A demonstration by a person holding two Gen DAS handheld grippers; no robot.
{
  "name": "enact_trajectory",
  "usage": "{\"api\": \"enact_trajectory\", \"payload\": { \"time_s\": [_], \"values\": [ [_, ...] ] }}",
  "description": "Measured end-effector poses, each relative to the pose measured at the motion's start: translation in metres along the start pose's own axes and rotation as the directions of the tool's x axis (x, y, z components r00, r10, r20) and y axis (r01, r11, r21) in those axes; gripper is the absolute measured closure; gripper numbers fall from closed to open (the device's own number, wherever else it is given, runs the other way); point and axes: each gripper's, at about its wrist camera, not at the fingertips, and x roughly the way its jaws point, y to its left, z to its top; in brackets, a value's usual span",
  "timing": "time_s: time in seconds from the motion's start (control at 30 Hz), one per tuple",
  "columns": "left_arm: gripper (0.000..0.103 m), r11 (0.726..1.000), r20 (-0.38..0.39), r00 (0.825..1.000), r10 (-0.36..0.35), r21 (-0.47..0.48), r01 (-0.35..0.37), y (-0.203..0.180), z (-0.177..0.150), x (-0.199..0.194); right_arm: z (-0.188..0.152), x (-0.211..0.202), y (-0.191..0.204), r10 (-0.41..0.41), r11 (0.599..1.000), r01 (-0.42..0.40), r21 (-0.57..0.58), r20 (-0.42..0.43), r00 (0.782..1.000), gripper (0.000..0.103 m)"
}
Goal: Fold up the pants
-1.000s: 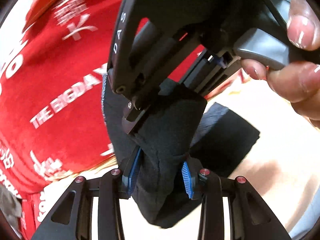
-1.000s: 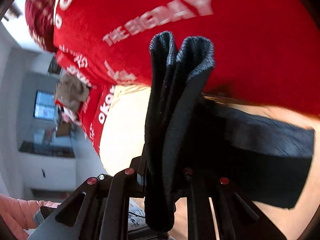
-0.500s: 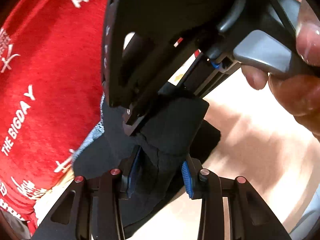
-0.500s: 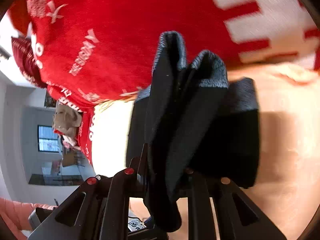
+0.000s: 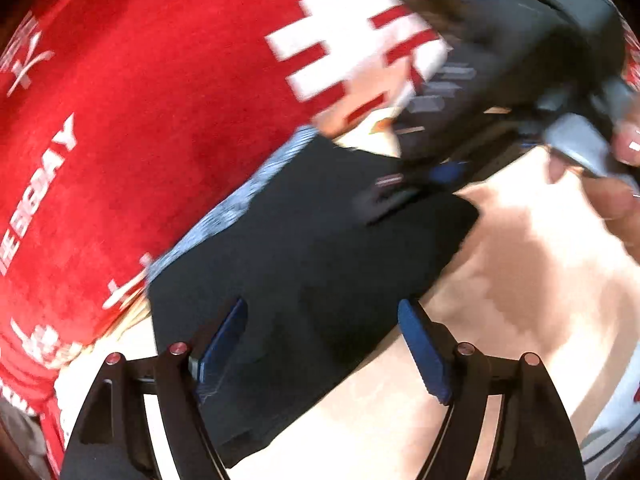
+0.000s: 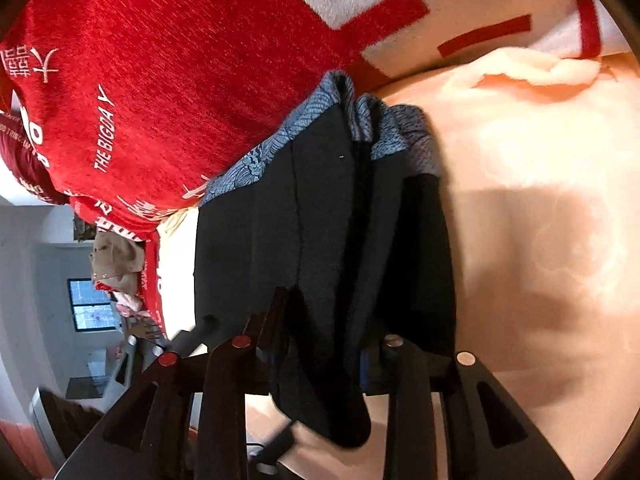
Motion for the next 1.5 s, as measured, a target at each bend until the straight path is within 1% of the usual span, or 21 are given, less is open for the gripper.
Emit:
{"api": "enact_trajectory", "payload": {
  "time_s": [0.13,0.17,0.23,0.3,0.4,0.5,0.53,0.6,0.63,0.67,0.73,0.77,0.87,1.0,1.03,1.17,1.27,1.33,1.5],
  "values": [
    [0.024,0.994,-0.054,0.998,0.032,-0.102,-0.037,0.034,-0.009,-0.005,-0.015,-0.009,-0.003,-0.073,0.997,0.073,0.035,0.005,0.997,0.069],
    [0.024,0.989,-0.072,0.997,0.037,-0.139,-0.047,0.046,-0.012,-0.005,-0.019,-0.011,-0.004,-0.085,0.995,0.085,0.043,0.006,0.996,0.069],
    [0.024,0.979,-0.1,0.994,0.043,-0.195,-0.062,0.063,-0.019,-0.003,-0.027,-0.026,-0.023,-0.096,0.993,0.095,0.064,0.015,0.995,0.069],
    [0.024,0.965,-0.137,0.99,0.033,-0.255,-0.067,0.083,-0.028,0.005,-0.033,-0.033,-0.032,-0.109,0.991,0.106,0.087,0.024,0.994,0.068],
    [0.024,0.936,-0.193,0.981,-0.003,-0.346,-0.065,0.107,-0.043,0.016,-0.045,-0.044,-0.037,-0.123,0.985,0.115,0.13,0.056,0.991,0.068],
    [0.024,0.911,-0.231,0.972,-0.043,-0.409,-0.057,0.123,-0.053,0.025,-0.058,-0.046,-0.038,-0.085,0.981,0.073,0.179,0.06,0.995,0.068],
    [0.024,0.898,-0.244,0.967,-0.068,-0.438,-0.047,0.128,-0.058,0.028,-0.062,-0.042,-0.035,-0.078,0.98,0.066,0.19,0.054,0.995,0.068],
    [0.024,0.884,-0.256,0.962,-0.098,-0.467,-0.035,0.132,-0.062,0.032,-0.065,-0.037,-0.033,-0.075,0.979,0.065,0.195,0.049,0.996,0.065],
    [0.024,0.877,-0.261,0.959,-0.111,-0.479,-0.029,0.134,-0.066,0.034,-0.066,-0.034,-0.032,-0.064,0.978,0.053,0.2,0.048,0.997,0.058],
    [0.024,0.877,-0.265,0.958,-0.113,-0.48,-0.03,0.134,-0.067,0.035,-0.066,-0.03,-0.03,-0.041,0.978,0.03,0.207,0.049,0.998,0.053],
    [0.024,0.882,-0.273,0.956,-0.108,-0.47,-0.035,0.133,-0.07,0.036,-0.065,-0.024,-0.025,-0.017,0.977,0.007,0.214,0.048,0.999,0.051],
    [0.024,0.884,-0.273,0.956,-0.108,-0.466,-0.034,0.133,-0.072,0.037,-0.064,-0.02,-0.023,-0.02,0.977,0.01,0.213,0.045,0.999,0.051],
    [0.024,0.882,-0.271,0.956,-0.114,-0.47,-0.028,0.134,-0.076,0.036,-0.059,-0.007,-0.022,-0.07,0.972,0.062,0.228,0.029,0.997,0.051],
    [0.024,0.874,-0.273,0.953,-0.132,-0.485,-0.018,0.138,-0.079,0.038,-0.053,-0.001,-0.025,-0.099,0.96,0.084,0.268,0.043,0.994,0.053],
    [0.024,0.873,-0.271,0.953,-0.135,-0.488,-0.015,0.139,-0.08,0.039,-0.053,0.0,-0.024,-0.109,0.96,0.093,0.263,0.048,0.993,0.057],
    [0.024,0.873,-0.27,0.952,-0.142,-0.488,-0.008,0.143,-0.079,0.043,-0.05,-0.002,-0.009,-0.169,0.971,0.156,0.183,0.062,0.984,0.06],
    [0.001,0.874,-0.283,0.951,-0.128,-0.485,-0.027,0.145,-0.079,0.043,-0.046,-0.002,-0.004,-0.19,0.971,0.178,0.159,0.064,0.98,0.06],
    [0.001,0.874,-0.283,0.951,-0.122,-0.485,-0.032,0.146,-0.08,0.044,-0.043,-0.001,-0.003,-0.206,0.969,0.196,0.148,0.062,0.977,0.06],
    [0.001,0.871,-0.313,0.942,-0.125,-0.488,-0.047,0.148,-0.083,0.053,-0.041,0.007,-0.008,-0.23,0.964,0.222,0.143,0.038,0.972,0.06]
  ]
}}
